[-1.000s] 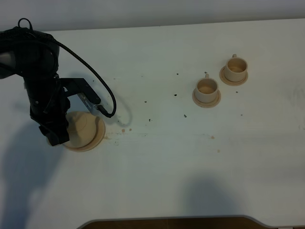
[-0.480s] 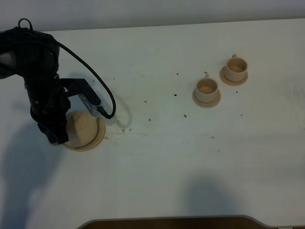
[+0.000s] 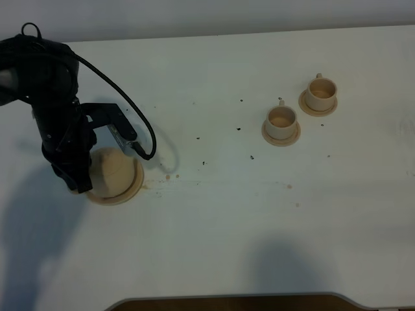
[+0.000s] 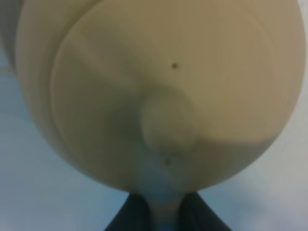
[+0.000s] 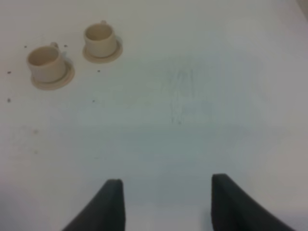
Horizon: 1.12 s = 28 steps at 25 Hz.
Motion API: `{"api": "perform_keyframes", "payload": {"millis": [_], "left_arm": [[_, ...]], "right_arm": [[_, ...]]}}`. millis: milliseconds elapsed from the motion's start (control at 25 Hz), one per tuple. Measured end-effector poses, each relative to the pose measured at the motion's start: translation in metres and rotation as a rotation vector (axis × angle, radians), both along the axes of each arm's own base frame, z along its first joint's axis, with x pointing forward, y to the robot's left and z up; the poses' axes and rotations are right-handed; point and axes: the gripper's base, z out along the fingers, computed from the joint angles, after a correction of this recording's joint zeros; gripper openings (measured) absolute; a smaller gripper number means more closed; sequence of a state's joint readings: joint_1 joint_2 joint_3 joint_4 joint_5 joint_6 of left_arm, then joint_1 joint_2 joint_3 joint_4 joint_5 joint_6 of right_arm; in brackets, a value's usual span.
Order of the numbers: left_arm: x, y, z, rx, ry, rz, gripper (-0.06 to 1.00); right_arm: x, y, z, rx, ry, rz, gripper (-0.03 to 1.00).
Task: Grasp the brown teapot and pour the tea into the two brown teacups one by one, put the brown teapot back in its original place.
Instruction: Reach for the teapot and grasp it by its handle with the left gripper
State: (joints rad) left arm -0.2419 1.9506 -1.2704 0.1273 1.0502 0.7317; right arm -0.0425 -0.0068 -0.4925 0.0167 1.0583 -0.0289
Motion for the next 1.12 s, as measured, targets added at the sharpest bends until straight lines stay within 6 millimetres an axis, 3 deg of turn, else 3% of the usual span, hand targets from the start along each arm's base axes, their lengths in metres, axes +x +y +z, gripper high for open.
{"api": "perform_keyframes", "payload": {"millis": [960,1120], "left_arm": [[-0.0003,-0.0006,0.0054,-0.012,-0.02,0.003,0.11],[0.0,-0.0007,0.0054,-0.013,-0.023,0.003,0.16]], "right_arm": [[0.0,0.0,0.0,0.0,0.0,0.0,0.44],[0.0,0.0,0.0,0.0,0.0,0.0,0.44]]}}
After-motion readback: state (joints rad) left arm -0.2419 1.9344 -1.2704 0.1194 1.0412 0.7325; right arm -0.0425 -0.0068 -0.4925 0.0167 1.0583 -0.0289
